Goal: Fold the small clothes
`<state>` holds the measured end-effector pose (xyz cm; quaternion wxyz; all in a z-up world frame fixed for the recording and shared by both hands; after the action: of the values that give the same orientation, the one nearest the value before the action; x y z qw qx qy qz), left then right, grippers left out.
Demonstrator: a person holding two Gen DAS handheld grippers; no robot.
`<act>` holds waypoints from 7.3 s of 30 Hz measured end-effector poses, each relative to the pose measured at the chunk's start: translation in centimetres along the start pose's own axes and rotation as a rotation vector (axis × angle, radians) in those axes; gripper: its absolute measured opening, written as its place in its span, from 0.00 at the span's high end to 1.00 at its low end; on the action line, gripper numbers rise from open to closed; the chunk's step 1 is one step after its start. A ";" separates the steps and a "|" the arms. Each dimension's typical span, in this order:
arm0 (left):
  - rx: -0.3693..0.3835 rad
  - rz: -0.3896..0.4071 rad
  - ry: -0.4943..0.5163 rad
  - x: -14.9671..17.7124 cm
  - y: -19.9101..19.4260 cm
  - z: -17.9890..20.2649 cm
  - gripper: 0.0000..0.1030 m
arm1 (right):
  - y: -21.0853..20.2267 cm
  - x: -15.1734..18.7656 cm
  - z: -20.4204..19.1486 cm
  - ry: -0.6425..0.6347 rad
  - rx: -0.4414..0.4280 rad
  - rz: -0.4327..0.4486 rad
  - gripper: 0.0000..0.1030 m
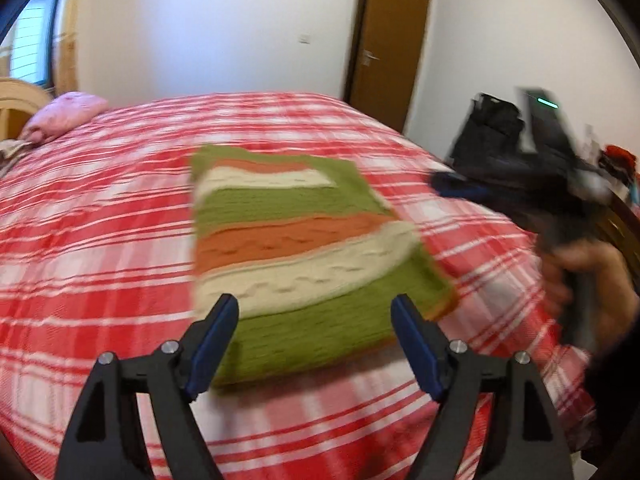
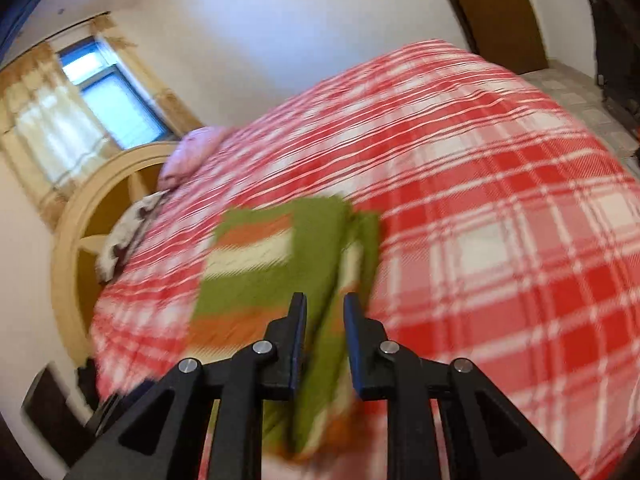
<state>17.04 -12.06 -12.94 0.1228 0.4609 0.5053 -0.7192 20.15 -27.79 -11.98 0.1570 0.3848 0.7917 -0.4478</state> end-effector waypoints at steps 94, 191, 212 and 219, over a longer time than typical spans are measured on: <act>-0.311 -0.224 0.010 -6.8 14.6 -5.7 0.02 | 8.8 -3.9 1.1 -0.160 0.313 0.113 0.76; -0.108 -0.246 -0.151 -4.0 14.5 -4.3 0.19 | 9.9 1.2 2.5 0.113 0.053 0.051 0.48; -0.050 -0.244 -0.199 -3.5 15.1 -4.7 0.11 | 9.4 -0.8 2.8 -0.002 0.166 0.050 0.41; -0.044 -0.243 -0.203 -3.5 15.1 -4.8 0.11 | 10.7 0.1 3.3 0.140 -0.017 -0.054 0.41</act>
<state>31.19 -15.95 -19.78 0.0955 0.3183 0.5580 -0.7604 27.76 -27.26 -20.13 0.0921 0.3923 0.8146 -0.4172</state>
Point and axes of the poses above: each gripper's, at about its wrist camera, not at the fingertips, and y roughly the way its jaws point, z to its right, x to its underside, the point moved 10 cm from there along y, roughly the way its jaws point, and after that the axes turned 4 degrees about y, right-handed, at the moved point
